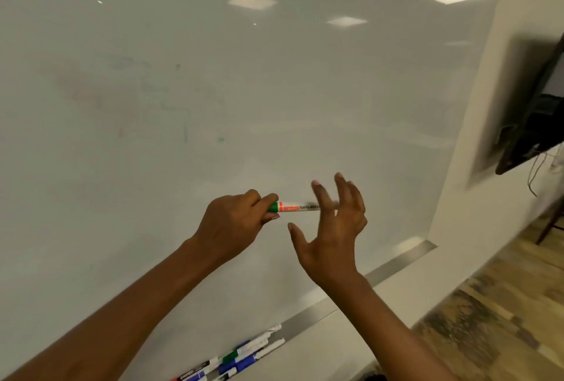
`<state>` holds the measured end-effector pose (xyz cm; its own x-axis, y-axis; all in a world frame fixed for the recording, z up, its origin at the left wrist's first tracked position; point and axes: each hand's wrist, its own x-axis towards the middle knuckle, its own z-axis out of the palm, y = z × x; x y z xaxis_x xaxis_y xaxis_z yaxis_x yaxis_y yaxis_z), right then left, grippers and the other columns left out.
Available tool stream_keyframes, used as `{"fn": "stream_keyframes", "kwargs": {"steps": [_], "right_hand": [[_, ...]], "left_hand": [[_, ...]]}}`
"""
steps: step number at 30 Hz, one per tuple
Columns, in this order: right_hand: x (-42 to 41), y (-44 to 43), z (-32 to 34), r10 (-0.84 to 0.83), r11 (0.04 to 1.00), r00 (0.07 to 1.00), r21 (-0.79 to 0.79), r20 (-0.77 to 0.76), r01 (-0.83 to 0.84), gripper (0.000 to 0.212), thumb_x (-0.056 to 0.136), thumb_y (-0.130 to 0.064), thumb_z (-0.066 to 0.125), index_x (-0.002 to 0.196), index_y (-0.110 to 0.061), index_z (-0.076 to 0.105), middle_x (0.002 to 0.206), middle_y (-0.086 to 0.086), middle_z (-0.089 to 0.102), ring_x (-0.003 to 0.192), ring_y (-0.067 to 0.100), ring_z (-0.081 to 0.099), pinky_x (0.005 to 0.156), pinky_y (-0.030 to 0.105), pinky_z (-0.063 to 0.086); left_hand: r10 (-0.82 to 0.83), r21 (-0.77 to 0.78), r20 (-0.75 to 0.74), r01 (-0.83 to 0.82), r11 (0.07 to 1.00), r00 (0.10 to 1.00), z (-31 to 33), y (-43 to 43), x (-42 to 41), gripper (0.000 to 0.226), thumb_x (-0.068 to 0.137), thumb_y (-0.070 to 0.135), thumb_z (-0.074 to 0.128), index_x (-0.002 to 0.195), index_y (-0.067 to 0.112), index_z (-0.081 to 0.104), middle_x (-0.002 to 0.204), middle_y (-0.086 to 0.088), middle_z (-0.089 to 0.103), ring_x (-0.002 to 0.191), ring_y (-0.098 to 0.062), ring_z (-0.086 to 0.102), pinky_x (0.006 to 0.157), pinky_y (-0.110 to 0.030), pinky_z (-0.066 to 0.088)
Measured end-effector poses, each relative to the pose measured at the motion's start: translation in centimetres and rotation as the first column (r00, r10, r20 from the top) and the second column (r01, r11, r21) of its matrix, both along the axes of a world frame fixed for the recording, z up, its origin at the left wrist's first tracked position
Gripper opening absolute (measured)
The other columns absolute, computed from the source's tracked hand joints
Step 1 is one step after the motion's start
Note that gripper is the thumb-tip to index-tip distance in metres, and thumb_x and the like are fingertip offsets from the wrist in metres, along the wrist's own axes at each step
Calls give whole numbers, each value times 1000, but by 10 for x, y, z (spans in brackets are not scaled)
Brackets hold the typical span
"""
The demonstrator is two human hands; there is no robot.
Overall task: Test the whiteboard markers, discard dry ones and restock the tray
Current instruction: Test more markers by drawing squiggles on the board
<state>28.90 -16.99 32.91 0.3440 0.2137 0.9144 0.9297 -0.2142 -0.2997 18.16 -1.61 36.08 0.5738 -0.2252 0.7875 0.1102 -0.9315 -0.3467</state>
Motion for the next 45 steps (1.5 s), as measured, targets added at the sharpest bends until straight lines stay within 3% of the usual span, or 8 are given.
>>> {"fn": "stream_keyframes", "kwargs": {"steps": [4, 11, 16, 21, 27, 32, 40, 45], "right_hand": [[26, -14, -17, -201, 968, 960, -110, 196, 225, 53, 74, -28, 77, 123, -25, 57, 130, 9, 57, 130, 34, 37, 94, 48, 29], [101, -59, -63, -285, 946, 949, -118, 136, 301, 17, 87, -24, 62, 99, -18, 72, 101, 2, 70, 115, 32, 48, 86, 44, 30], [164, -93, -125, -371, 908, 926, -182, 63, 377, 15, 80, -20, 71, 95, -19, 73, 99, 1, 69, 116, 33, 45, 85, 46, 30], [217, -119, -204, -421, 873, 906, -291, -45, 391, 13, 82, -25, 68, 93, -20, 72, 98, 2, 69, 115, 34, 45, 83, 44, 30], [265, -151, -302, -437, 824, 891, -455, -128, 339, 20, 85, -26, 59, 98, -17, 72, 99, 5, 69, 114, 34, 43, 82, 45, 29], [301, -183, -403, -422, 772, 898, -569, -126, 283, 23, 79, -11, 72, 101, -18, 70, 102, 0, 69, 114, 33, 44, 82, 45, 31], [337, -223, -562, -343, 724, 925, -673, -163, 150, 21, 86, -29, 67, 100, -14, 72, 104, -2, 71, 103, 28, 55, 74, 39, 33], [344, -240, -658, -322, 641, 912, -767, -255, 12, 23, 83, -22, 73, 105, -17, 72, 104, -4, 71, 95, 24, 59, 70, 36, 33]], "left_hand": [[-76, 0, -57, 76, 997, 995, -20, -16, 44, 45, 100, 37, 40, 108, 2, 68, 74, -10, 64, 47, -20, 53, 40, -29, 46], [-200, -106, -168, 184, 977, 965, -75, -56, 136, 57, 100, 41, 30, 105, 1, 70, 70, -9, 66, 46, -17, 54, 47, -19, 39], [-261, -291, -259, 182, 939, 930, -140, -93, 206, 46, 97, 44, 42, 96, 4, 64, 63, -6, 62, 42, -17, 51, 41, -26, 48], [-228, -327, -405, 92, 940, 885, -210, -125, 262, 26, 84, 32, 67, 88, 8, 58, 57, -3, 53, 39, -15, 39, 38, -23, 30], [-238, -340, -557, 44, 939, 796, -307, -151, 315, 30, 88, 37, 57, 95, 8, 62, 58, -3, 54, 40, -14, 35, 45, -20, 23], [-299, -401, -654, 16, 916, 695, -411, -171, 348, 35, 82, 35, 70, 100, 6, 63, 68, -8, 63, 44, -23, 55, 43, -25, 42], [-232, -351, -833, -154, 924, 503, -573, -196, 384, 30, 98, 39, 45, 110, 14, 56, 87, -8, 64, 64, -29, 60, 52, -35, 49], [-163, -243, -932, -223, 944, 324, -656, -210, 394, 31, 101, 38, 40, 124, 18, 49, 100, -7, 60, 84, -28, 61, 61, -35, 42]]}}
